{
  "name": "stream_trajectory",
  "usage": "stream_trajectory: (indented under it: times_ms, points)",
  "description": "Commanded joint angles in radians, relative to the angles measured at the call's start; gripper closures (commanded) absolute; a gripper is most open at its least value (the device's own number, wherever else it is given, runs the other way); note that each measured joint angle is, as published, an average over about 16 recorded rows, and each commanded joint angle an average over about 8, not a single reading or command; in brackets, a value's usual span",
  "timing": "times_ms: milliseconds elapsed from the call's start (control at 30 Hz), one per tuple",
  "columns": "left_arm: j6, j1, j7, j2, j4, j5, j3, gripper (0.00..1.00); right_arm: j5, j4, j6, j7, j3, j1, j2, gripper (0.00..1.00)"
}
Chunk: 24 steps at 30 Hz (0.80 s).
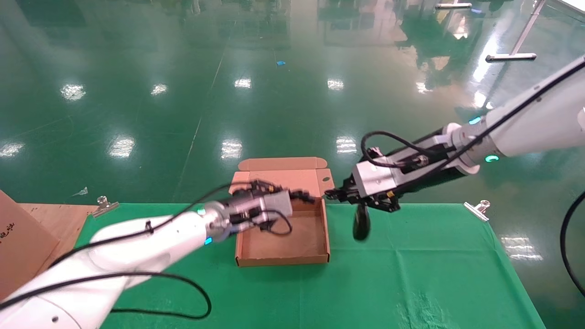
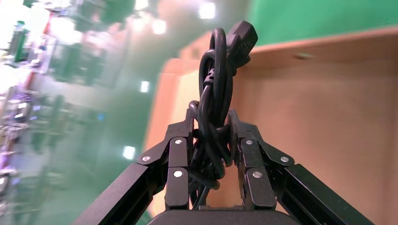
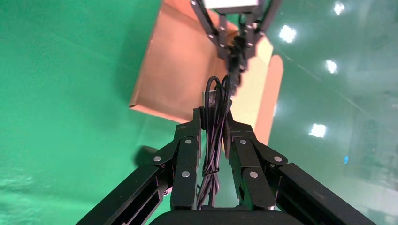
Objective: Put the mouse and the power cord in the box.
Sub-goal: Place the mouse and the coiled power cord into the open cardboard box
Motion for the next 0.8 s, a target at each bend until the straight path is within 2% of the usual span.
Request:
stream_trajectory:
  times_ms: [33,267,600,800]
  points:
    - [0.001,0.018,-0.01,0.0,0.002,-0.017,0.031,0.86,0.0,-0.013,-0.002,-0.01,0.0,-0.004,0.006,1.0]
    - [0.037,0.006,-0.067,-0.002,0.003,-0.042,0.125,0.0,0.001,-0.04,0.009,-0.026,0.001,-0.018,0.006,1.0]
    - [0.017,-0.006,-0.094,-0.004,-0.006,-0.093,0.203,0.0,0.005,-0.054,0.012,-0.029,0.003,-0.02,-0.016,1.0]
    - [0.009,-0.041,-0.075,-0.006,0.008,-0.101,0.246,0.0,0.016,-0.05,-0.003,-0.02,0.011,-0.005,-0.033,1.0]
